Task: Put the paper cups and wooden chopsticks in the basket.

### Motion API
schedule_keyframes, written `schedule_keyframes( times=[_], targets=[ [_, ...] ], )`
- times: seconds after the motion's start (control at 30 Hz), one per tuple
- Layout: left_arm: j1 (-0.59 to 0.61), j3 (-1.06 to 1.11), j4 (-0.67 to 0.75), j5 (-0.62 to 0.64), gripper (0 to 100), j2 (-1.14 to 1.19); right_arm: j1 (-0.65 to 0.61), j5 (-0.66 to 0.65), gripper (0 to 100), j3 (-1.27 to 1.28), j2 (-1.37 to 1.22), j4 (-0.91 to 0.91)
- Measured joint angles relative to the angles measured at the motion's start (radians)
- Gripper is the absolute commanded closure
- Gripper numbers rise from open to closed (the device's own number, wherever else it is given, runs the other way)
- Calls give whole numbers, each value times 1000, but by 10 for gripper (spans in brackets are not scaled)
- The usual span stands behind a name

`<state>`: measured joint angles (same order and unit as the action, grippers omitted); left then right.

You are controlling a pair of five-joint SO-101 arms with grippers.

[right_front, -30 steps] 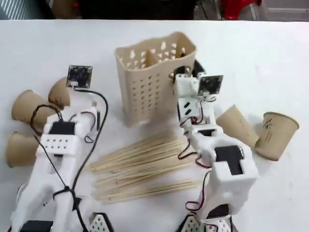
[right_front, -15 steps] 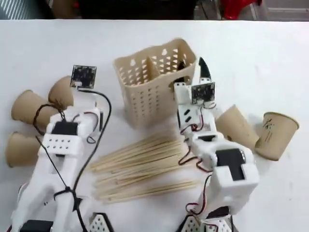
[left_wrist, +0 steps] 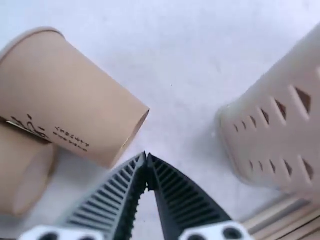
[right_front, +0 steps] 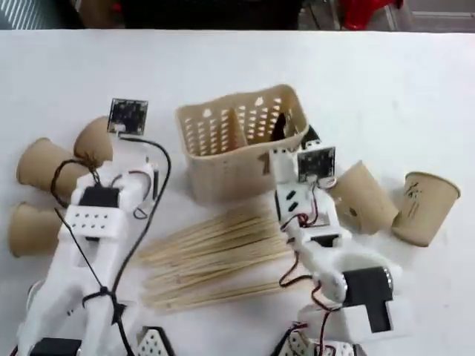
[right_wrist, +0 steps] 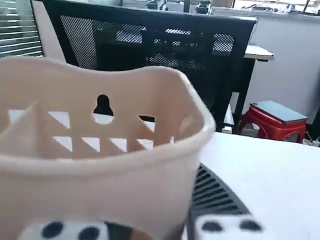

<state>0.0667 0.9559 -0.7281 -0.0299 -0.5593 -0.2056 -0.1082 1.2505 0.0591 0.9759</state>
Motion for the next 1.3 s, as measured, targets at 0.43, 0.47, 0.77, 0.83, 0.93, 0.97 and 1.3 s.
schedule_keyframes(
  times=[0.43,0.47,0.77,0.83,0.93,0.97,1.3],
  targets=[
    [11,-253,-178,3,814,-204,-3,2,832,9,0,-143],
    [11,-290,-195,3,794,-219,-3,2,832,9,0,-143],
    [-153,-382,-256,6,793,-247,-3,2,832,9,0,-143],
    [-166,-356,-232,6,793,-247,3,2,832,9,0,-143],
    [-180,-293,-167,6,793,-247,6,2,832,9,0,-143],
    [-180,-270,-143,6,794,-247,6,2,832,9,0,-143],
    [-218,-101,54,9,839,-247,6,2,832,9,0,-143]
  ],
)
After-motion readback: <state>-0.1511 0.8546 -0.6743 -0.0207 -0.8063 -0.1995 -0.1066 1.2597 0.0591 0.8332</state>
